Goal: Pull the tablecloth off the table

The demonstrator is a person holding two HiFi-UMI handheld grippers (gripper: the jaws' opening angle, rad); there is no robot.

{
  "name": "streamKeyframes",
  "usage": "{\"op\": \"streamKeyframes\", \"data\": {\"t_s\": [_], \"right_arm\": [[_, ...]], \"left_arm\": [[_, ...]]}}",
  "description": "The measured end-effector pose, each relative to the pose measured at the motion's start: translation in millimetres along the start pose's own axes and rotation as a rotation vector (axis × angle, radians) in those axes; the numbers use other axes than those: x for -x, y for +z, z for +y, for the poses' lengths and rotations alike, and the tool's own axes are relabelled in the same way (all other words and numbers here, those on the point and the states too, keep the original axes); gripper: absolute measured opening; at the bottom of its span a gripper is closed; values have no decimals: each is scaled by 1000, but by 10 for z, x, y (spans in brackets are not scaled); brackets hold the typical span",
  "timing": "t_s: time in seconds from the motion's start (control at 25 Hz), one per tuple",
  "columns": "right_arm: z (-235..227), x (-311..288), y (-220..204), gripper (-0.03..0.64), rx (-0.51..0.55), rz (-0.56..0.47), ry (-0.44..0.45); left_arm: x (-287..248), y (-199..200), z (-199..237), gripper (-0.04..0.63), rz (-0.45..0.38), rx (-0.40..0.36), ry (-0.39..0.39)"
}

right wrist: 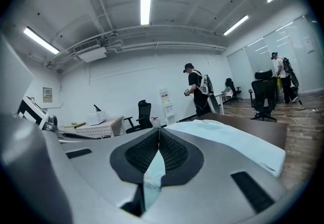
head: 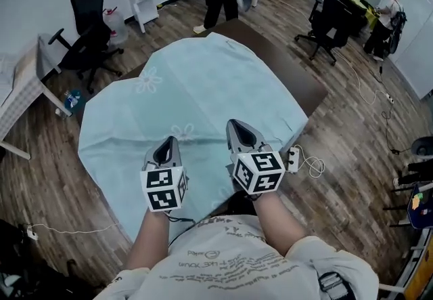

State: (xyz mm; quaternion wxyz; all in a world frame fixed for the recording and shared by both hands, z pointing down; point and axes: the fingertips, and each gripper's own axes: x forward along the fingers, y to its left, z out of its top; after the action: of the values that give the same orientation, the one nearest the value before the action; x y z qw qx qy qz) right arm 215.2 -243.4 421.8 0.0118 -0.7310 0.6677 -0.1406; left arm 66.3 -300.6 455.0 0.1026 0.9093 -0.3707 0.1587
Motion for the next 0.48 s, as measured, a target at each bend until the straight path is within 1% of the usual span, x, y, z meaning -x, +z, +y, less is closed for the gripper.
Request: {"op": "streamKeyframes", "data": {"t_s": [0.12, 0.36, 0.48], "right_arm": [[-69, -274, 0, 14, 8, 31, 63], [-214, -855, -87, 14, 43, 128, 182], [-383, -1071, -119, 14, 58, 175, 234]], "left_arm": [[-69, -29, 152, 11, 13, 46, 84], [-227, -136, 480, 11, 48, 173, 253], [-284, -218, 538, 11, 75, 235, 346]]}}
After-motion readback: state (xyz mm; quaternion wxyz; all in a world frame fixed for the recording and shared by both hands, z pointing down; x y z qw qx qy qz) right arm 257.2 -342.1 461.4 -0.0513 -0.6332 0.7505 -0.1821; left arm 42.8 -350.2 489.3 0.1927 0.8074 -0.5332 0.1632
